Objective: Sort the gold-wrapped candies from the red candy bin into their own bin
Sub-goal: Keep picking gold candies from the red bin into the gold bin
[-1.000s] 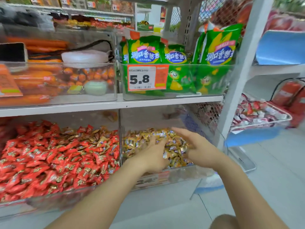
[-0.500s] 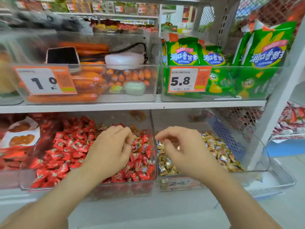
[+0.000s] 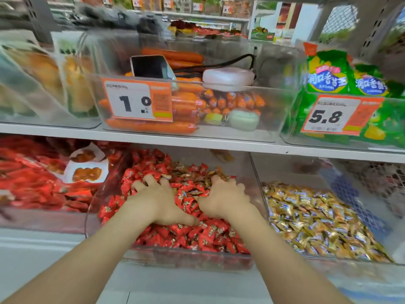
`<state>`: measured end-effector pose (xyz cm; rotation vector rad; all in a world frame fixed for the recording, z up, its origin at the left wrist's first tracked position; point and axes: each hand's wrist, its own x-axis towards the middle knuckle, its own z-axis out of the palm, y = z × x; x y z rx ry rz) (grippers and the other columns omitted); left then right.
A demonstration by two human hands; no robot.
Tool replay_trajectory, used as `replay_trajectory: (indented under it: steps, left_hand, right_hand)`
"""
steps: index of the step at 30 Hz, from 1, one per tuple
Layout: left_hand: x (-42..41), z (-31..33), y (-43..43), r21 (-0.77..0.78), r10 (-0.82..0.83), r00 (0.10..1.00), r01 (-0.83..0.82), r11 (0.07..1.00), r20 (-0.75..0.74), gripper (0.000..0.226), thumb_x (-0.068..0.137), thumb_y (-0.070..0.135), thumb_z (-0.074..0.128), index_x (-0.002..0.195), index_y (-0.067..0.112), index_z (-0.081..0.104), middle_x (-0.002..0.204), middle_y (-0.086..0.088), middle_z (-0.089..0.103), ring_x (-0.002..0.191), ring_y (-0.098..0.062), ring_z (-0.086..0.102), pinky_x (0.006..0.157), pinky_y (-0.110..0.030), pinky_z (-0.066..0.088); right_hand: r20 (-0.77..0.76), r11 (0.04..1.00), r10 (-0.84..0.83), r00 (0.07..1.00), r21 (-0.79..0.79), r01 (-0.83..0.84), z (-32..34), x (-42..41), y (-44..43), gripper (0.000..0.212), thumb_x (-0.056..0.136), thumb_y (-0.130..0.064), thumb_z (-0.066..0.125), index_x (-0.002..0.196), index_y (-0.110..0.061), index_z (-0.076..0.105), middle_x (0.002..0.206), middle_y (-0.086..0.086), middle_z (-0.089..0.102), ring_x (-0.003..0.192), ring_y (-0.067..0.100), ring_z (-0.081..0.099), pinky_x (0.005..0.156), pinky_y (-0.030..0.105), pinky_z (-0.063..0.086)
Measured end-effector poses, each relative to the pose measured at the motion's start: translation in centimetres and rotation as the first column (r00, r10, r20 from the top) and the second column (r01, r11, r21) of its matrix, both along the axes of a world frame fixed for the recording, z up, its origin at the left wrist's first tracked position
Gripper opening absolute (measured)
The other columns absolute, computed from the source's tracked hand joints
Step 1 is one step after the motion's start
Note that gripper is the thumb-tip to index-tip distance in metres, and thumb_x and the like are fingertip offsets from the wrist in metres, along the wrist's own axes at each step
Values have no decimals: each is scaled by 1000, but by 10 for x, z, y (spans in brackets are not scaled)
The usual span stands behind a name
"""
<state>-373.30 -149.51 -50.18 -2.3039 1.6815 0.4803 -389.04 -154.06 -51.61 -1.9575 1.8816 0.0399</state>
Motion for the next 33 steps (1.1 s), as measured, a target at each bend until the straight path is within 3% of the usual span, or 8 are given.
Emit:
replay_trajectory:
  steps: [5, 8, 13, 20, 24, 28, 30, 33]
  left_hand:
    - [4, -1, -17, 36, 7, 992, -3, 999, -124, 167, 43, 93, 78, 165, 8, 2, 163, -28, 14, 149, -50, 20, 118, -54, 37]
    - [11, -5, -28, 15, 43, 962, -40, 999, -268, 174, 32, 87, 87, 165, 9, 5, 165, -25, 19, 150, -42, 30, 118, -48, 42]
    - [25, -15, -39, -39, 93, 850, -132, 990, -518, 155, 11, 77, 95, 146, 20, 45, 142, 1, 57, 129, -23, 56, 109, -43, 51]
    - [24, -18, -35, -20, 130, 692, -204, 979, -710, 142, 15, 66, 102, 139, 22, 48, 136, 4, 60, 128, -24, 56, 112, -45, 47]
    - [22, -10, -28, -130, -26, 593, -134, 982, -805, 118, 31, 47, 109, 135, 30, 57, 126, 11, 73, 118, -14, 68, 107, -40, 52]
    - [25, 5, -16, -244, -208, 550, 8, 970, -809, 89, 47, 32, 107, 124, 33, 63, 113, 13, 78, 107, -8, 73, 101, -38, 57]
    - [30, 8, -12, -277, -268, 625, 84, 957, -733, 116, 45, 47, 106, 145, 34, 49, 138, 18, 64, 127, -5, 61, 113, -36, 48]
    - [35, 15, 2, -285, -352, 765, 227, 931, -539, 135, 53, 56, 100, 161, 45, 20, 161, 19, 23, 149, -8, 31, 124, -34, 31]
  right_hand:
    - [-53, 989, -63, 997, 131, 70, -1, 16, -32, 87, 82, -62, 52, 152, -11, 44, 153, 21, 49, 141, 41, 44, 118, 50, 34]
    - [125, 980, -130, 984, 169, 108, -1, 27, -32, 91, 71, -58, 50, 149, -9, 48, 149, 17, 55, 137, 40, 51, 117, 54, 37]
    - [529, 923, -357, 770, 328, 203, -6, 28, -44, 49, 90, -27, 51, 134, -8, 62, 132, 9, 66, 109, 28, 63, 85, 36, 53]
    - [671, 860, -485, 561, 481, 169, -2, 20, -40, 32, 91, -22, 44, 96, -10, 73, 95, 9, 79, 89, 31, 76, 94, 47, 60]
    - [750, 882, -451, 484, 458, 112, 5, 11, -32, 16, 58, -10, 49, 70, -13, 59, 82, 14, 64, 75, 31, 61, 83, 45, 57]
    - [849, 940, -330, 413, 337, 58, 22, -8, -12, 21, 61, -5, 48, 45, -18, 44, 56, 6, 42, 55, 22, 42, 64, 36, 41]
    - [864, 972, -226, 450, 233, 40, 24, -12, -7, 15, 51, -2, 47, 57, -14, 55, 58, 6, 51, 63, 24, 50, 66, 36, 42]
    - [774, 998, 38, 632, -4, -55, 27, -25, -2, 62, 64, 6, 51, 112, -28, 71, 64, -5, 63, 59, 15, 53, 53, 26, 40]
